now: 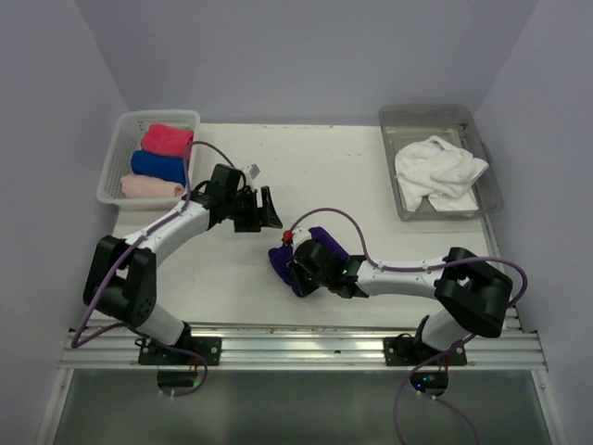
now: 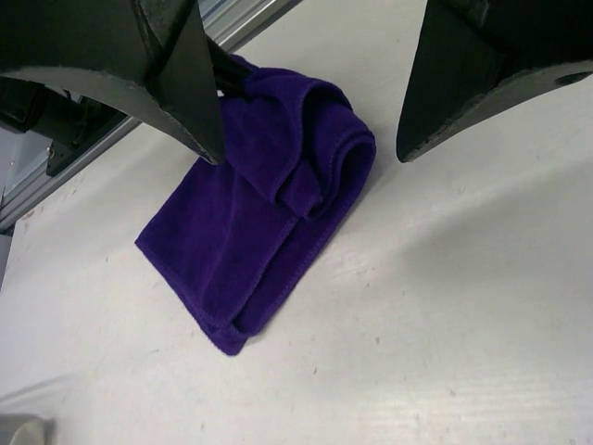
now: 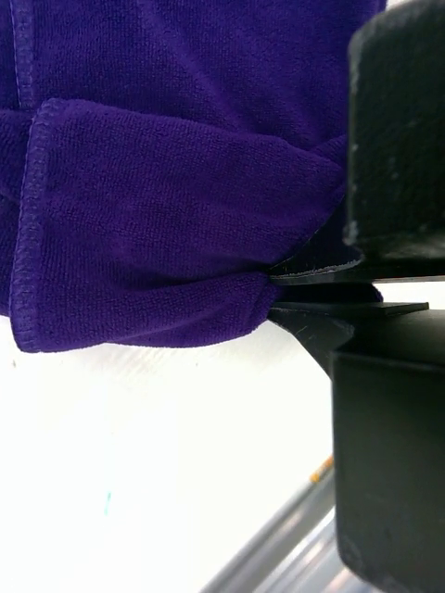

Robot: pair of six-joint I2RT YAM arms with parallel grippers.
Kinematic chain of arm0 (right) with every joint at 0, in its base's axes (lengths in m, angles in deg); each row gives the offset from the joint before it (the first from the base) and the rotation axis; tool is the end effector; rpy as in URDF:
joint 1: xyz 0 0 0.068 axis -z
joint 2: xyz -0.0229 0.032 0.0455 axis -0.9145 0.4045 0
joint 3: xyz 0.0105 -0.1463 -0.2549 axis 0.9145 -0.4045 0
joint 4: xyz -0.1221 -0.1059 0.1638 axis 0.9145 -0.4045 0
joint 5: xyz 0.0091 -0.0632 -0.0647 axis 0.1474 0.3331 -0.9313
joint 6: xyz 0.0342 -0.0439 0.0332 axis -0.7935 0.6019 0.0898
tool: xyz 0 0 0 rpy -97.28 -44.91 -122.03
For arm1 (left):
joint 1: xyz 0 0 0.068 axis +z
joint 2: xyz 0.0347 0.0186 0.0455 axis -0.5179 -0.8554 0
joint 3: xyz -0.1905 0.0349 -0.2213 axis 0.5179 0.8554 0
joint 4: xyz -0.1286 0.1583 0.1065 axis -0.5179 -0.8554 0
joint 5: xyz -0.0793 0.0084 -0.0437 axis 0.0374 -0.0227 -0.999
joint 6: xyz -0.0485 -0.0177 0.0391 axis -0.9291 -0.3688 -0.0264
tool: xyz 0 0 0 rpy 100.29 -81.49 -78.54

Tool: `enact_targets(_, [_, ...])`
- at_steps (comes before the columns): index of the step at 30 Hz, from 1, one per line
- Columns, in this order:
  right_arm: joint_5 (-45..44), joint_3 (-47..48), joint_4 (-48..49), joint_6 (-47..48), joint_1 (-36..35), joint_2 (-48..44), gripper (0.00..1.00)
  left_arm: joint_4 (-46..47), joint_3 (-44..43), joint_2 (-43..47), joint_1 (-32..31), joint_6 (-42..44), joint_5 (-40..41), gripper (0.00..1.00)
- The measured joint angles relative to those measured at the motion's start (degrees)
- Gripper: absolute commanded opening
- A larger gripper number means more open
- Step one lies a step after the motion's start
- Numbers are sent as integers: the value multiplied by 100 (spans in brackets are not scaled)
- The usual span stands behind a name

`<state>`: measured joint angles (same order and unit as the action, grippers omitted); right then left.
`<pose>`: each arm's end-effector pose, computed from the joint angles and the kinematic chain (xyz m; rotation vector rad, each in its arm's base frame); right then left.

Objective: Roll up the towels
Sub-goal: Roll the towel

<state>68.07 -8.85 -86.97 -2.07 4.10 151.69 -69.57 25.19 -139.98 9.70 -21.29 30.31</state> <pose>0.1427 0.2544 0.2042 -0.6899 2.3455 0.5672 0.2750 -0.1291 0.2501 -0.0541 2.5978 -0.8577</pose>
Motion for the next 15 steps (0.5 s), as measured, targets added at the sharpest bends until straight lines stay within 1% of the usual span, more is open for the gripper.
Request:
enact_targets(1, [149,-35,70,-48,57,-13,0,15,109,70,0,2,-31,80])
enact_targets(2, [304,-68,127,-98,109,-33,0,33,251,138,0,-2,-85,83])
enact_targets(6, [833,-210,361,-273,328,-105,0,127,929,326,-2,-26,-385,86])
enact_targets(9, [1222,-323,525,-413,531,-133,0,166,1274,343,-7,-46,-557,87])
enact_targets(15, [1814,-420,693,-612,839,-136,0,232,1478,348,-127,-81,-693,87])
